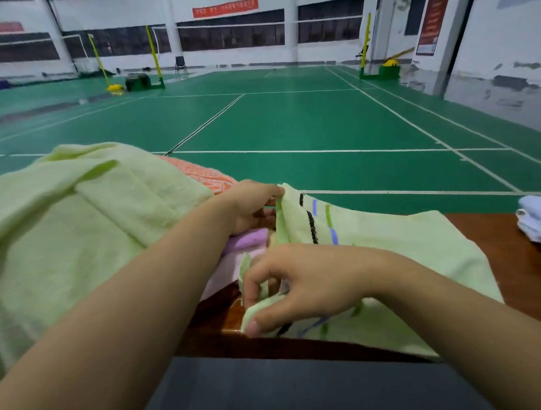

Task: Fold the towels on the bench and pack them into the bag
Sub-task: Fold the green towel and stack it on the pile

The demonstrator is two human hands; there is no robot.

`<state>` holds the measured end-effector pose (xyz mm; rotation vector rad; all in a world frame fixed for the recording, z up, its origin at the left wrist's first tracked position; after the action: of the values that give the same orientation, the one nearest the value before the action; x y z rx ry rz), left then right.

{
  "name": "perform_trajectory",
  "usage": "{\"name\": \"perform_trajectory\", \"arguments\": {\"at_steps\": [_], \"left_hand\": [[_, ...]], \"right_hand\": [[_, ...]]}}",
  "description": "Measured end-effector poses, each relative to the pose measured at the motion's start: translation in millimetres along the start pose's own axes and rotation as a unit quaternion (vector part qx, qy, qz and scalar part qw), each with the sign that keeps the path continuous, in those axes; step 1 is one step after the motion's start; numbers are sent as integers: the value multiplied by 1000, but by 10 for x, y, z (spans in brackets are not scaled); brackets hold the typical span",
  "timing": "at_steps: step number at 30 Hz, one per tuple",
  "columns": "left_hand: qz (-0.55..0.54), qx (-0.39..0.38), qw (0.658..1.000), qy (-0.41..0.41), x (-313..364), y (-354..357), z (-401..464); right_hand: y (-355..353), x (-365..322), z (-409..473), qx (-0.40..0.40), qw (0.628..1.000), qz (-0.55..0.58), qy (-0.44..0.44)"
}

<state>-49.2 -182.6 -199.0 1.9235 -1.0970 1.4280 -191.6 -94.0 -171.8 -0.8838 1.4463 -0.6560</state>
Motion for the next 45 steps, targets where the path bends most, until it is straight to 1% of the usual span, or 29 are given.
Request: {"name": "perform_trajectory", "arguments": {"at_steps": [1,2,4,5,8,12,14,17,19,25,27,29,32,34,37,39,42,45], "left_hand": [[-2,-2,1000,-2,-2,2,6],[-2,-5,1000,-3,-2,4,14],[5,-6,1000,-2,-2,-20,23],[8,-5,1000,-1,0,-29,25],[9,-8,1000,7,6,-19,9],[-3,-5,1000,12,3,-27,17],[-18,4,1000,12,1,-56,33],[-34,28,999,13,-2,-109,78],[-32,39,999,11,-5,-127,103],[-31,42,999,1,-16,-130,101],[-29,40,999,-1,-21,-120,82],[-28,40,999,2,-12,-109,55],[-27,41,999,3,-5,-113,46],[-24,40,999,3,-4,-109,55],[-16,44,999,5,-9,-120,77],[-5,54,999,7,-14,-135,90],[3,58,998,12,-13,-138,78],[-9,62,998,24,7,-130,58]], "right_hand": [[33,37,31,34,999,-18,23],[7,92,49,99,993,-20,57],[-64,191,23,231,966,13,118],[-56,224,15,265,955,28,132],[54,266,32,290,944,46,148],[38,280,-14,338,930,25,141],[-60,330,-59,334,931,41,141],[-235,418,-163,296,943,51,147],[-285,413,-234,265,951,82,137],[-175,539,-350,179,961,179,115],[-139,594,-364,167,960,193,116],[-143,642,-382,179,961,169,123],[-226,735,-418,226,960,75,146],[-259,737,-438,238,959,44,145],[-232,711,-428,206,969,34,134],[-215,744,-439,199,970,28,138],[-248,814,-455,232,961,24,149],[-280,837,-458,256,958,71,111]]}}
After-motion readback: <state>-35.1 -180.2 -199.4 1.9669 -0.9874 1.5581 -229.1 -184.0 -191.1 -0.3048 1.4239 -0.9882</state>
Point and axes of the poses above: each hand's wrist, its own z-axis towards the middle knuckle, its own y-axis out of the palm, x = y × z, the point moved 9 cm from there along z, towards the middle knuckle, and after that the axes turned 4 degrees about -y, right-handed, at the moved point
